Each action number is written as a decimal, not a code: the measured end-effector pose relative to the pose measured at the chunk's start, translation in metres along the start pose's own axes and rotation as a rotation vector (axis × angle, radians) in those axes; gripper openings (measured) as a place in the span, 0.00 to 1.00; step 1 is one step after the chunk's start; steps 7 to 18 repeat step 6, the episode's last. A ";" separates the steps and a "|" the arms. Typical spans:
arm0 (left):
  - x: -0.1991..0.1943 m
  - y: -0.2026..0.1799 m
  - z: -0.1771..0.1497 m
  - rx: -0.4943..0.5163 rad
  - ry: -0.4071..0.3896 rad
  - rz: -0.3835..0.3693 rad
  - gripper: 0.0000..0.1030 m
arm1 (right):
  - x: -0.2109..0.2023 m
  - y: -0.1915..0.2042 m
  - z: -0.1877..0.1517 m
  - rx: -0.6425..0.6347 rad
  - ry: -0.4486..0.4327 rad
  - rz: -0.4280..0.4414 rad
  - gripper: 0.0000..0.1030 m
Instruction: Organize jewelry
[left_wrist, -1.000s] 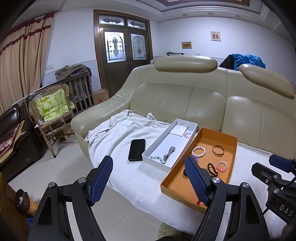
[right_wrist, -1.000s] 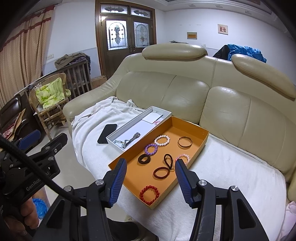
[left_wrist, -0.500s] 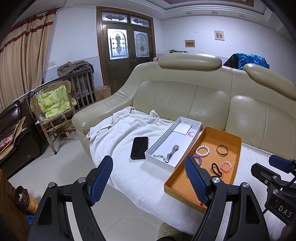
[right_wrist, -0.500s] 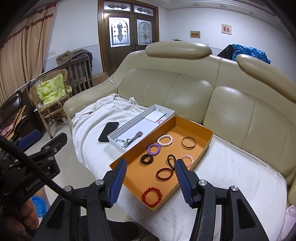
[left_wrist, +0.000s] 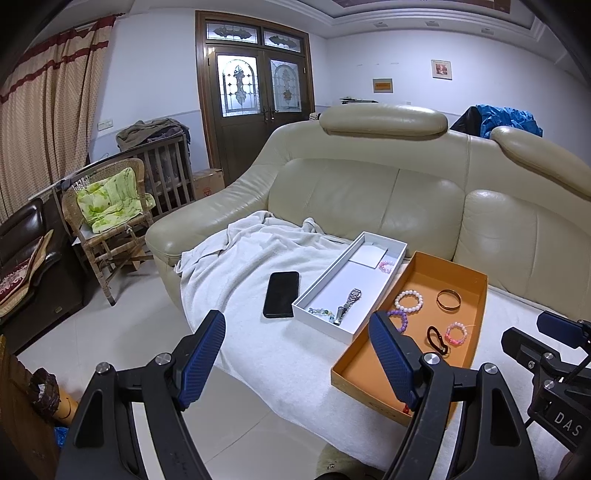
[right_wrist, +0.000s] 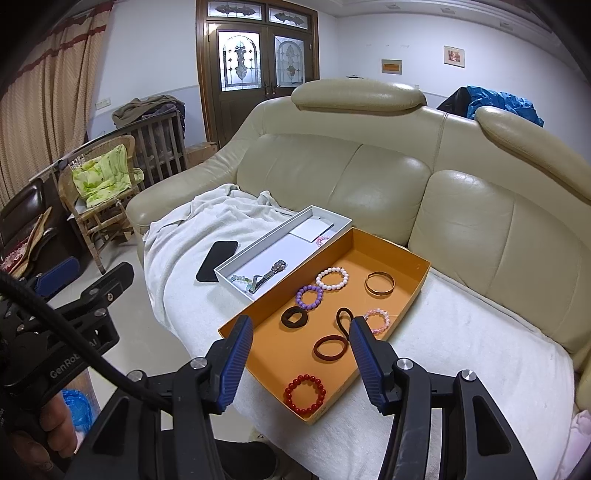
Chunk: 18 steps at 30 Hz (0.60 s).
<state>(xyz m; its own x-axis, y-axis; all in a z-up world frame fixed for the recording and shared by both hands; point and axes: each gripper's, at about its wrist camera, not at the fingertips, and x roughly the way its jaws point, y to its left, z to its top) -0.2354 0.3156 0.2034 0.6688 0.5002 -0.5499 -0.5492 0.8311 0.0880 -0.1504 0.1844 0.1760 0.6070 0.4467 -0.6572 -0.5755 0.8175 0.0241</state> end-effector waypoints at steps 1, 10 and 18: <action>0.000 -0.002 0.000 0.003 -0.004 0.001 0.78 | 0.001 -0.001 0.000 0.005 -0.002 0.001 0.57; 0.000 -0.034 0.003 0.069 -0.023 -0.033 0.78 | -0.003 -0.036 -0.005 0.084 -0.044 -0.015 0.57; 0.000 -0.034 0.003 0.069 -0.023 -0.033 0.78 | -0.003 -0.036 -0.005 0.084 -0.044 -0.015 0.57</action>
